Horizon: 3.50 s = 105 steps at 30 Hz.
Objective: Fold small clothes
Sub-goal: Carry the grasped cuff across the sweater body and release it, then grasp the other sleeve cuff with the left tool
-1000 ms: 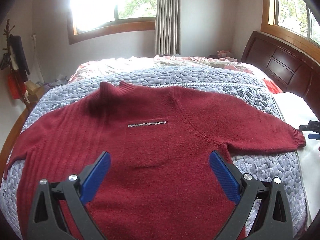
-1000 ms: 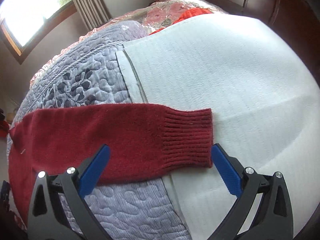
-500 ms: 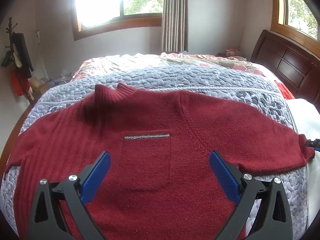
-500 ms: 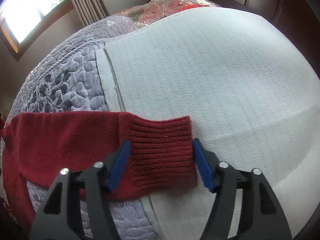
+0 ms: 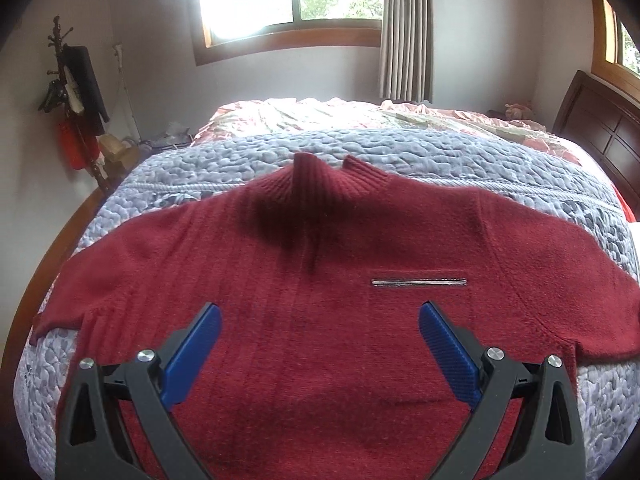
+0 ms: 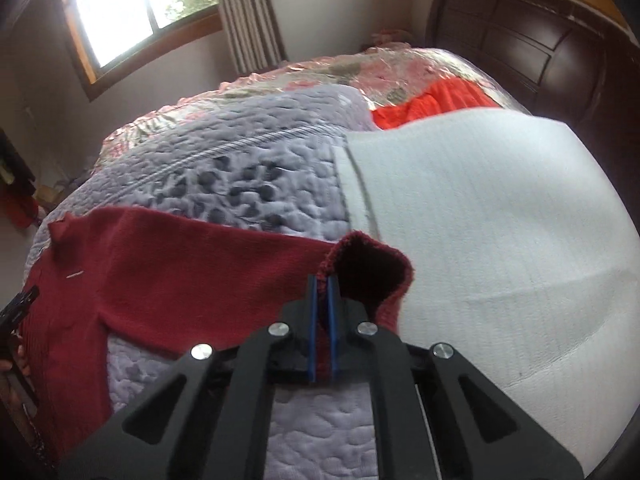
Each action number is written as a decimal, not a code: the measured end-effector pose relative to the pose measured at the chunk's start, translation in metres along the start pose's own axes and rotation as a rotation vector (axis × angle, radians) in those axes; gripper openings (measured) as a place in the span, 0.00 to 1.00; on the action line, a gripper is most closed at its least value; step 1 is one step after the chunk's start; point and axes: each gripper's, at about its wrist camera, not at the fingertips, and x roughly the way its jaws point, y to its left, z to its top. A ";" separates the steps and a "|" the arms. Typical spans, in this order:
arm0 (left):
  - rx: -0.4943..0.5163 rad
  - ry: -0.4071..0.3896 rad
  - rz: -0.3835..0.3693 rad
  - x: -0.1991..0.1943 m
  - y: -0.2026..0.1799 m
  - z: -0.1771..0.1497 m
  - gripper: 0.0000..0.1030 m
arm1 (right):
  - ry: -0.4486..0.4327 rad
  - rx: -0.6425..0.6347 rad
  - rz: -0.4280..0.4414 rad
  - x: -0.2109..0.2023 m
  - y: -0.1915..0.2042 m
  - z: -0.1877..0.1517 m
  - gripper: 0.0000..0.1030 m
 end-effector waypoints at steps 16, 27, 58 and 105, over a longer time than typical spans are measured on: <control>-0.062 0.018 0.037 0.000 0.082 -0.012 0.96 | 0.025 -0.357 0.431 0.030 0.303 0.018 0.03; -0.033 0.052 0.042 0.013 0.092 -0.025 0.96 | 0.217 -0.288 0.543 0.094 0.347 -0.009 0.29; -0.038 0.176 -0.448 0.026 -0.084 -0.004 0.22 | 0.045 -0.072 0.357 0.015 0.168 -0.086 0.45; -0.182 0.144 -0.265 0.059 0.114 0.001 0.48 | 0.176 -0.035 0.370 0.074 0.251 -0.035 0.33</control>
